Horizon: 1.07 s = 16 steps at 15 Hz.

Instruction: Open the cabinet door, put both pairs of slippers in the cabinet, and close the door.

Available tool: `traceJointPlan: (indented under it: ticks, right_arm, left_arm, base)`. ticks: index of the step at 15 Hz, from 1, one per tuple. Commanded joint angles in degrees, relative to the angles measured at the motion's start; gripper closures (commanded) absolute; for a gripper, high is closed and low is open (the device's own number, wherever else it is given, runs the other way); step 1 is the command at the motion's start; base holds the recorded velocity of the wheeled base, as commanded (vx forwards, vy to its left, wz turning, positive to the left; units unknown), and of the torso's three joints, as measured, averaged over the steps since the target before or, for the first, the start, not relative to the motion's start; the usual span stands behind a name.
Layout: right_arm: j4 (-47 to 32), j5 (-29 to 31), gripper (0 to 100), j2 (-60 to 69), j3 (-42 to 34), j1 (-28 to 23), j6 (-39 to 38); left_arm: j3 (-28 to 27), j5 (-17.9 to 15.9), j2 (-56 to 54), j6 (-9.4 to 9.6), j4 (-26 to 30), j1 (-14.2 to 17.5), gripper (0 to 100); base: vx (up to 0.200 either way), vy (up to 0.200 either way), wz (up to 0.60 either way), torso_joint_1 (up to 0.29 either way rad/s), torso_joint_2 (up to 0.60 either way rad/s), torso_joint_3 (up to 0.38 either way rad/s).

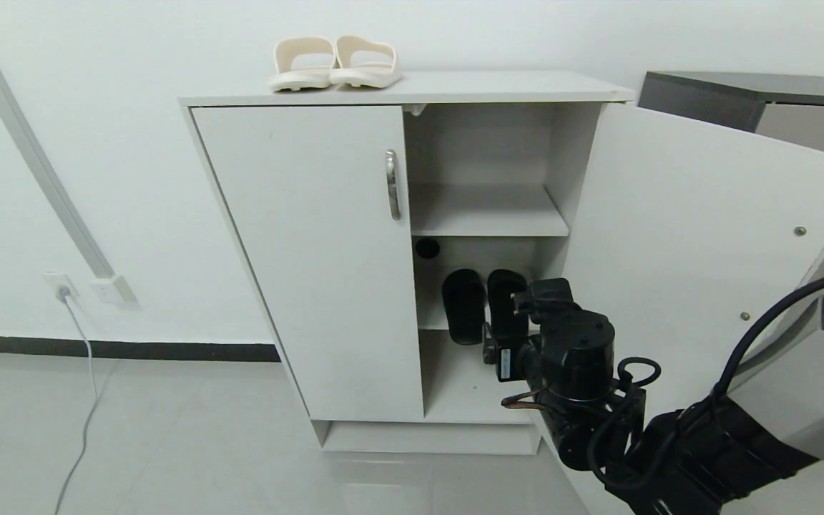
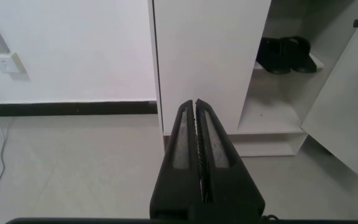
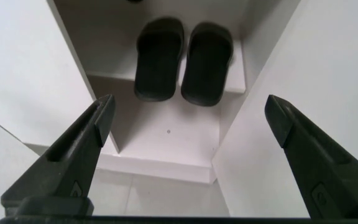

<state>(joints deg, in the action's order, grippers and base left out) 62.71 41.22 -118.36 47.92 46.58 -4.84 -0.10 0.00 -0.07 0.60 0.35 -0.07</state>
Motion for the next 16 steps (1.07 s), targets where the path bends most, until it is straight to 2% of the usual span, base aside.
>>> traceJointPlan:
  ticks: [1,9,16]
  right_arm:
    - [0.1,0.0,0,0.0,-0.1,0.0,0.0]
    - [0.4,0.0,0,0.0,-0.7,0.0,0.1]
    - [0.7,0.0,0,0.0,-0.8,0.0,0.1]
  left_arm:
    - [0.0,0.1,0.1,0.02,0.0,0.0,100]
    - [0.0,0.0,0.1,0.02,0.0,0.0,100]
    - [0.0,0.0,0.1,0.02,0.0,0.0,100]
  base:
    - [0.0,0.0,0.0,-0.002,0.01,0.129]
    - [0.0,0.0,0.0,0.0,0.0,0.01]
    - [0.0,0.2,0.0,0.004,0.0,0.004]
